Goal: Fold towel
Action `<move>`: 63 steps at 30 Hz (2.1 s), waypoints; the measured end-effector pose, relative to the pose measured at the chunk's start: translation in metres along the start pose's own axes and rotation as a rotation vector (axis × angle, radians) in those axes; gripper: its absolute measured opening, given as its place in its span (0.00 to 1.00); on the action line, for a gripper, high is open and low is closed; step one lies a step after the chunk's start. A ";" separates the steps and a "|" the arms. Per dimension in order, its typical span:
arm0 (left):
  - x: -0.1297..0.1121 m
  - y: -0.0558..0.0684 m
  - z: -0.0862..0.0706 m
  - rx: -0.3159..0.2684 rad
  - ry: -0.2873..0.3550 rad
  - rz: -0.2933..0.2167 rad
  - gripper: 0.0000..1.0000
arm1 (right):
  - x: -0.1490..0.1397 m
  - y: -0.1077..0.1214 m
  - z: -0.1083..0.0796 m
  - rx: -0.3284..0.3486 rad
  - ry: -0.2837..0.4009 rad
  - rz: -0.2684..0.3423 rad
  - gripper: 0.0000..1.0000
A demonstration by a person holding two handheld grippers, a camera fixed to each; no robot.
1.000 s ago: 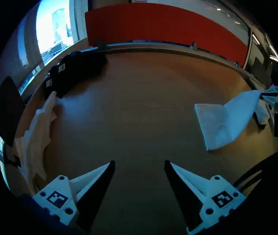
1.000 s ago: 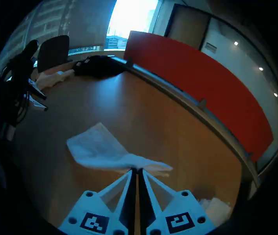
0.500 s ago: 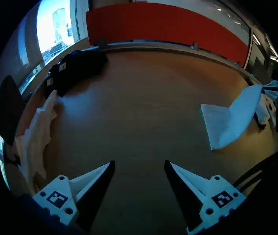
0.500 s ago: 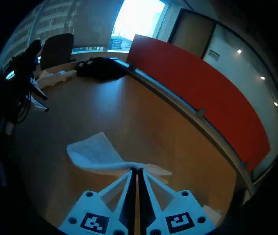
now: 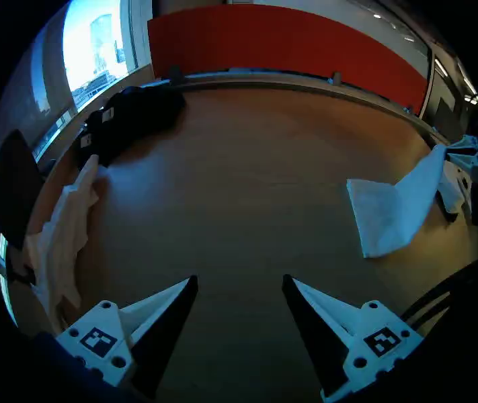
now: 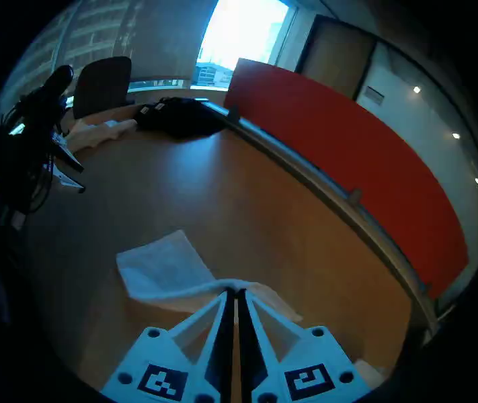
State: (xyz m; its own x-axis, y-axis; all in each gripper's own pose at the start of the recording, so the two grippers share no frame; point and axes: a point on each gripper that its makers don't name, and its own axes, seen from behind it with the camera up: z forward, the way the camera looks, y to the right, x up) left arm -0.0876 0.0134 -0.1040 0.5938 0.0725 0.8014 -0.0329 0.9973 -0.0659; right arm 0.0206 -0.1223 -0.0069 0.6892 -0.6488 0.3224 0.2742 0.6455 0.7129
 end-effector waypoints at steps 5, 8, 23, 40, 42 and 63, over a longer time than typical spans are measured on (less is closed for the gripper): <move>0.002 -0.001 0.000 0.001 0.003 0.000 0.93 | 0.006 -0.014 0.010 0.032 0.006 -0.010 0.06; 0.002 -0.002 0.000 0.001 0.004 -0.002 0.93 | 0.009 -0.024 0.016 0.057 0.008 -0.017 0.06; 0.005 -0.007 0.000 0.006 0.012 -0.007 0.93 | 0.021 -0.083 0.045 0.178 0.007 -0.043 0.05; -0.002 -0.018 -0.002 0.021 0.007 -0.026 0.93 | 0.008 -0.144 0.075 0.311 -0.040 -0.032 0.05; -0.003 -0.019 -0.003 0.022 0.007 -0.026 0.93 | 0.006 -0.145 0.076 0.314 -0.044 -0.028 0.05; 0.002 -0.016 -0.002 0.021 0.010 -0.018 0.93 | -0.001 -0.146 0.067 0.322 -0.046 -0.006 0.67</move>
State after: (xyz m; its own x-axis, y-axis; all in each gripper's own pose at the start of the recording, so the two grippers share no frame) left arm -0.0844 -0.0025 -0.1030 0.6024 0.0549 0.7963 -0.0392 0.9985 -0.0393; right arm -0.0650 -0.2431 -0.0693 0.6553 -0.6742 0.3406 0.0468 0.4862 0.8726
